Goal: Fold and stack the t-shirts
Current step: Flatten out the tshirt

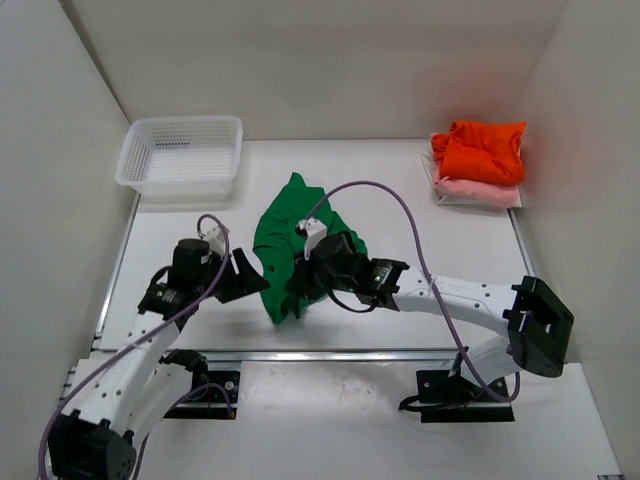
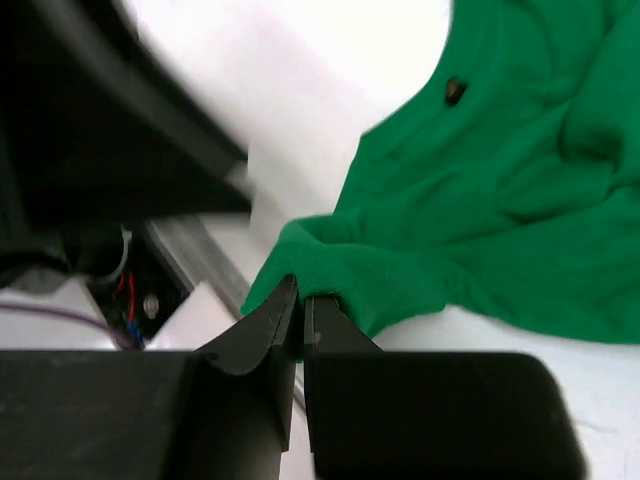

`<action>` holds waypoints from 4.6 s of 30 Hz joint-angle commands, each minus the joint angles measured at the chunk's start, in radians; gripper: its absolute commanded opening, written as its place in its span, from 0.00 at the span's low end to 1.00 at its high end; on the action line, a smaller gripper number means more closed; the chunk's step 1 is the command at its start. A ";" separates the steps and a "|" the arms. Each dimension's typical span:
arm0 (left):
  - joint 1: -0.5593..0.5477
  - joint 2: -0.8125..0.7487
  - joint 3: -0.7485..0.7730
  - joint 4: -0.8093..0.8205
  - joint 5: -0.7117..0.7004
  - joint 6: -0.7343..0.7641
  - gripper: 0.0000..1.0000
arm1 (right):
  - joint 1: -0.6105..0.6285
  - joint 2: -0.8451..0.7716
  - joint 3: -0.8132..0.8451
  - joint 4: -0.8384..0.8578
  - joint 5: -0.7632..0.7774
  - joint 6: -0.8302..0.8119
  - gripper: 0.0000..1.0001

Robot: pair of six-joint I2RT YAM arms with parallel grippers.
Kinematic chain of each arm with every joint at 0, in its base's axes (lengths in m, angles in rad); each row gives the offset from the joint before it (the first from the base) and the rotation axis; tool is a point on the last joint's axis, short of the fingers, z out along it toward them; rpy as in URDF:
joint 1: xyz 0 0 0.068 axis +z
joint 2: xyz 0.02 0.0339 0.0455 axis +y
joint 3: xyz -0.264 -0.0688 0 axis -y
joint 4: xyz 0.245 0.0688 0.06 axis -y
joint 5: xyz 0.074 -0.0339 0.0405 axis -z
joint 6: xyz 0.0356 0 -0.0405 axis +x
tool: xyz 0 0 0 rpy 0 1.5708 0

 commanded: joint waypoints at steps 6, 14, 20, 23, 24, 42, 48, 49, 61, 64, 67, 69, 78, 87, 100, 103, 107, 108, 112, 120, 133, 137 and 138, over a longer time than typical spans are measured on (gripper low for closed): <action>0.002 -0.309 -0.258 0.473 0.217 -0.543 0.68 | -0.030 0.011 0.058 0.125 0.093 0.050 0.00; -0.047 -0.334 -0.339 0.569 0.169 -0.631 0.67 | -0.028 0.010 0.054 0.134 0.093 0.053 0.00; -0.084 -0.294 -0.368 0.589 0.125 -0.614 0.63 | -0.033 0.013 0.063 0.145 0.087 0.046 0.00; -0.075 -0.271 -0.385 0.650 0.125 -0.632 0.57 | -0.030 0.022 0.057 0.152 0.076 0.046 0.00; -0.089 -0.253 -0.382 0.659 0.123 -0.625 0.53 | -0.030 0.017 0.060 0.154 0.076 0.050 0.01; 0.074 -0.176 0.094 0.195 0.018 -0.203 0.00 | -0.238 -0.212 -0.162 0.010 0.019 0.153 0.60; -0.005 -0.259 0.295 0.076 -0.363 -0.167 0.00 | -0.626 -0.262 -0.320 -0.053 -0.044 0.178 0.65; -0.012 -0.247 0.306 0.063 -0.363 -0.151 0.00 | -0.670 -0.247 -0.319 -0.058 -0.074 0.163 0.65; 0.015 -0.224 0.259 0.093 -0.260 -0.164 0.00 | -0.653 0.091 -0.288 0.209 -0.321 0.372 0.65; 0.028 -0.234 0.250 0.101 -0.254 -0.170 0.00 | -0.601 0.183 -0.268 0.270 -0.396 0.452 0.66; 0.020 -0.245 0.239 0.110 -0.275 -0.170 0.00 | -0.525 0.338 -0.161 0.341 -0.476 0.498 0.64; 0.026 -0.236 0.251 0.107 -0.277 -0.167 0.00 | -0.530 0.356 -0.153 0.346 -0.461 0.500 0.27; 0.025 -0.189 0.361 0.109 -0.317 -0.102 0.00 | -0.669 0.211 -0.031 0.144 -0.484 0.347 0.00; 0.097 0.239 1.071 -0.003 -0.363 0.136 0.00 | -0.829 0.010 0.510 -0.487 -0.248 -0.080 0.00; 0.084 0.287 1.147 0.035 -0.355 0.149 0.00 | -0.935 -0.246 0.517 -0.641 -0.246 -0.177 0.17; 0.092 0.293 1.117 0.052 -0.299 0.135 0.00 | -0.999 -0.262 0.465 -0.592 -0.338 -0.163 0.00; 0.089 0.275 1.044 0.098 -0.282 0.116 0.00 | -0.992 -0.256 0.437 -0.573 -0.323 -0.154 0.00; 0.089 0.269 1.043 0.099 -0.286 0.118 0.00 | -0.981 -0.263 0.431 -0.575 -0.300 -0.161 0.00; 0.098 0.284 1.066 0.078 -0.294 0.144 0.00 | -0.981 -0.285 0.442 -0.575 -0.213 -0.161 0.00; 0.071 0.331 1.320 -0.029 -0.334 0.185 0.00 | -1.047 -0.417 0.540 -0.570 -0.229 -0.172 0.00; 0.132 0.581 1.256 0.024 -0.150 0.202 0.00 | -0.897 -0.090 0.698 -0.543 -0.145 -0.276 0.00; 0.161 0.761 1.425 0.052 -0.118 0.219 0.00 | -0.857 0.040 0.762 -0.426 -0.045 -0.327 0.00; 0.178 0.791 1.504 0.050 -0.110 0.216 0.00 | -0.863 0.078 0.782 -0.415 -0.044 -0.339 0.00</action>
